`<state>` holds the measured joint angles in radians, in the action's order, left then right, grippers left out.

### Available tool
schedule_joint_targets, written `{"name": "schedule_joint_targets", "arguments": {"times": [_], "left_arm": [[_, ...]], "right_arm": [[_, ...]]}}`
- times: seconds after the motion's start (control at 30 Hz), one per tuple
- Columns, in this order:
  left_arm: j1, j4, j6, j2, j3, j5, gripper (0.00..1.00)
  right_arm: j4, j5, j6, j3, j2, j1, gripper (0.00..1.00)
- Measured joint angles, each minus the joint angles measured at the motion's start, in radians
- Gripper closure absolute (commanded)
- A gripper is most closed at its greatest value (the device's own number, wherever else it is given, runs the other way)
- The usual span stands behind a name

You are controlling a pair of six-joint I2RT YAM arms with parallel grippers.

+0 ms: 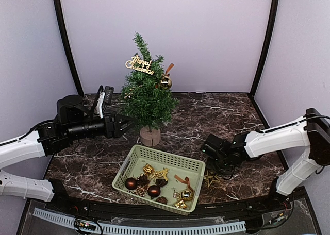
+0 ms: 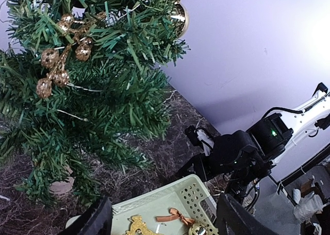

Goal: Decorate the small christmas tree
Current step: Pick up the star ornament from the center of the board.

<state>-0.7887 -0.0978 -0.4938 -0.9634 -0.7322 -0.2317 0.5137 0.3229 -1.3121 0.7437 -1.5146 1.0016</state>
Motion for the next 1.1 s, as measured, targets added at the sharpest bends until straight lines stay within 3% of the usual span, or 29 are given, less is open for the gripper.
{"name": "schedule_joint_targets", "arguments": {"times": [0.13, 0.3, 0.5, 0.77, 1.1], "left_arm": [[0.000, -0.008, 0.004, 0.000, 0.000, -0.019, 0.29], [-0.015, -0.017, 0.020, 0.000, -0.006, -0.021, 0.31], [-0.146, -0.052, 0.040, -0.040, -0.091, 0.042, 0.32], [-0.354, -0.199, 0.019, -0.252, -0.247, 0.139, 0.29], [-0.365, -0.204, -0.070, -0.495, -0.358, 0.145, 0.27]], "right_arm": [[0.028, 0.033, -0.010, 0.003, 0.032, 0.000, 0.98], [0.162, 0.123, -0.012, 0.083, 0.197, 0.000, 0.98], [0.227, 0.239, 0.043, 0.252, 0.403, -0.001, 0.99], [0.027, 0.255, 0.227, 0.408, 0.382, -0.001, 1.00], [-0.232, 0.123, 0.357, 0.487, 0.284, 0.008, 1.00]]}}
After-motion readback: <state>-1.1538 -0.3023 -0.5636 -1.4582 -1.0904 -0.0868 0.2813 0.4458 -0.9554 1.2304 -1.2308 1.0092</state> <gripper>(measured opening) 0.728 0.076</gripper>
